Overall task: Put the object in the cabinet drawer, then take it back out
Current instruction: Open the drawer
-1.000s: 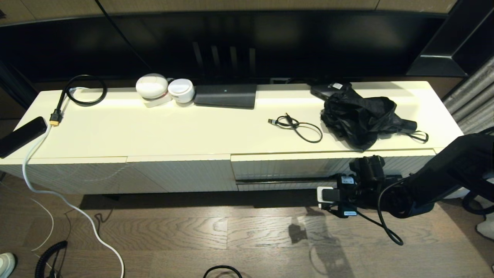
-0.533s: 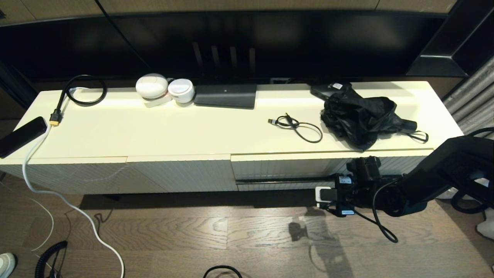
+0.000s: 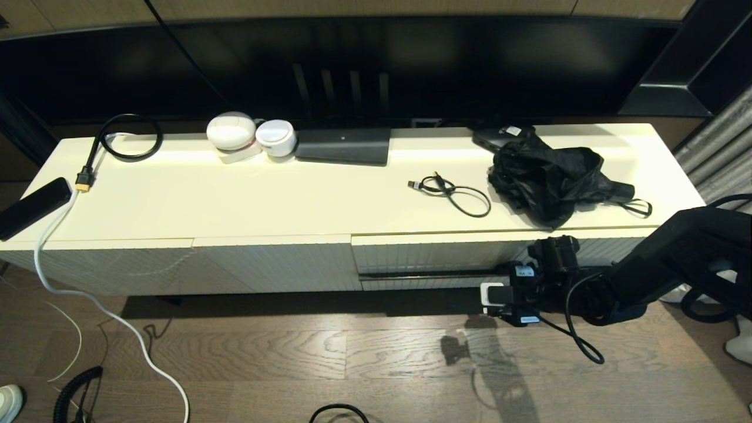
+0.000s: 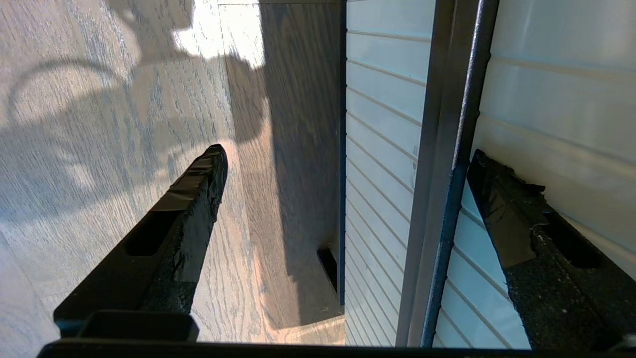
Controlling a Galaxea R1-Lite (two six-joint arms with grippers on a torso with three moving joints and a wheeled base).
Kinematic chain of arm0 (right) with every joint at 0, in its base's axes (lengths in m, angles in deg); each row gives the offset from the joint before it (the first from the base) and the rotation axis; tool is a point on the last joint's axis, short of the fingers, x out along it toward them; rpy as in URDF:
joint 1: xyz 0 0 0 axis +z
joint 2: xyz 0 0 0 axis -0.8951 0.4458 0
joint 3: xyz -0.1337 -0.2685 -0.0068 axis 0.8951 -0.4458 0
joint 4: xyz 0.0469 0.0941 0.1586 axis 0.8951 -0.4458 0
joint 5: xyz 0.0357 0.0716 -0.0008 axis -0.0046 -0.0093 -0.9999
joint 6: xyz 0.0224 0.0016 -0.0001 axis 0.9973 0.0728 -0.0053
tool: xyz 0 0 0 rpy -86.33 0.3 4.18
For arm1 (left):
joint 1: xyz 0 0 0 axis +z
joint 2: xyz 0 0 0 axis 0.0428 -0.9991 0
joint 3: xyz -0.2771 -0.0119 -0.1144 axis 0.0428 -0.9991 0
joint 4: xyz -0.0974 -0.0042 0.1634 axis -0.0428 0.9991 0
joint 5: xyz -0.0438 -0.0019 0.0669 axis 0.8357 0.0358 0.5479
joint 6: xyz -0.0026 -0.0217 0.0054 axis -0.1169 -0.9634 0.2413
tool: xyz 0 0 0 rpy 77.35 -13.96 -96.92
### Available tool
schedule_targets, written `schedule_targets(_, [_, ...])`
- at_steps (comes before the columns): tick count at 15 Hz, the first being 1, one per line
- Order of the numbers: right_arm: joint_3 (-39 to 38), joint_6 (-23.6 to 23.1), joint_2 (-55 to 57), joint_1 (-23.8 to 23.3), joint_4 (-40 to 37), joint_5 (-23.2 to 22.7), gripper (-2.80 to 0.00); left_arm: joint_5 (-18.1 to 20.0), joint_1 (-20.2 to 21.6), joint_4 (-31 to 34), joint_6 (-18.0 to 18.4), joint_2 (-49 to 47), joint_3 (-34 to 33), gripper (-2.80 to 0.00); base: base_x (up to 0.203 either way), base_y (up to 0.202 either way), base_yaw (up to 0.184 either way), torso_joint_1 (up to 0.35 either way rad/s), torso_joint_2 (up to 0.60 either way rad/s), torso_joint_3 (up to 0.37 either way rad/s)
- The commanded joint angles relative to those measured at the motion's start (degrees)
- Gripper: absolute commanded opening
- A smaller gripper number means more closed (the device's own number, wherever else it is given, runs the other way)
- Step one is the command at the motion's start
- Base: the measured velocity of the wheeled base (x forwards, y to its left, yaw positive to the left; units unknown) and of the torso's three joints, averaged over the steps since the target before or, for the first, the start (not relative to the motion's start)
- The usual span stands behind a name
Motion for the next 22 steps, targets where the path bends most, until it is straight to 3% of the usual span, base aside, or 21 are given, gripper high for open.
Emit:
schedule_targets(1, [-0.86,-0.44,-0.09,-0.03,-0.17,0.02,0.0,-0.04,0.06,-0.02,-0.03,0.0,0.0,-2.8,0.0,0.0,0.0,0.0,0.0,0.0])
schedule_targets(13, [-8.07,0.68,-0.04,0.51,-0.06,0.25,0.0,-0.04,-0.02,-0.11,-0.03,0.0,0.0,-2.8,0.0,0.0,0.0,0.0,0.0,0.0])
schedule_targets(22, [-18.26,2.48,-3.57,0.93,0.59,0.11,0.0,-0.04,-0.01,-0.03,-0.03,0.0,0.0,-2.8,0.0,0.0,0.0,0.0,0.0,0.0])
